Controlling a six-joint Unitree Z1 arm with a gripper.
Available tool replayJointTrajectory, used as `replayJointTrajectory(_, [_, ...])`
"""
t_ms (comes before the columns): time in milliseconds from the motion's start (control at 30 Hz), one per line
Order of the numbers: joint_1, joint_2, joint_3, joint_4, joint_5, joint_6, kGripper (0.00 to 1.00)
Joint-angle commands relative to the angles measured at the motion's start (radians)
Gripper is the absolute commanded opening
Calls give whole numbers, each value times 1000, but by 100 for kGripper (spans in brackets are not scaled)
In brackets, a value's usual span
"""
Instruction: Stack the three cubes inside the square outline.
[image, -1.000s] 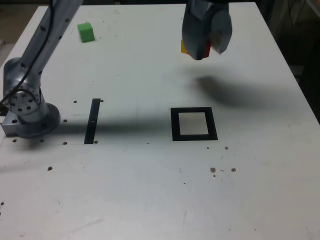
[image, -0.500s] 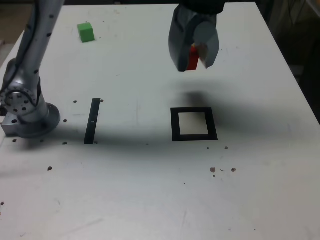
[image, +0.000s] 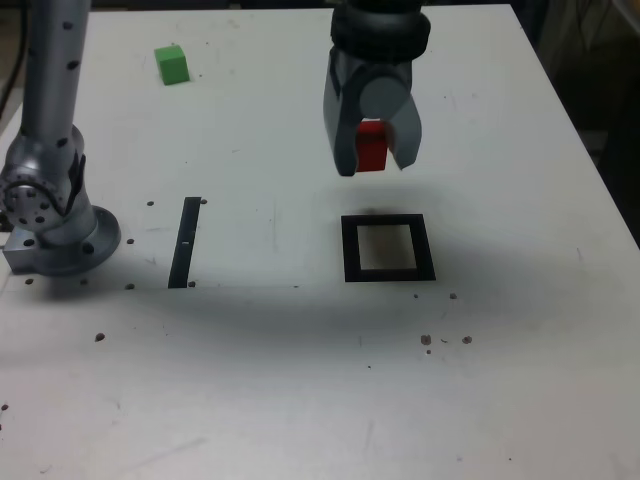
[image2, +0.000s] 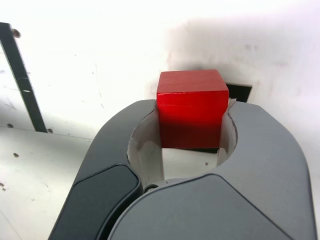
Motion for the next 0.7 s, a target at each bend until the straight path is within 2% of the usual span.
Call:
replayJointTrajectory(0, [-18,-18,26,-28,2,3,32])
replayJointTrajectory(433, [-141,-31,137,-135,13,-22,32])
replayJointTrajectory(667, [-195,-23,144,-164,15,-68,33])
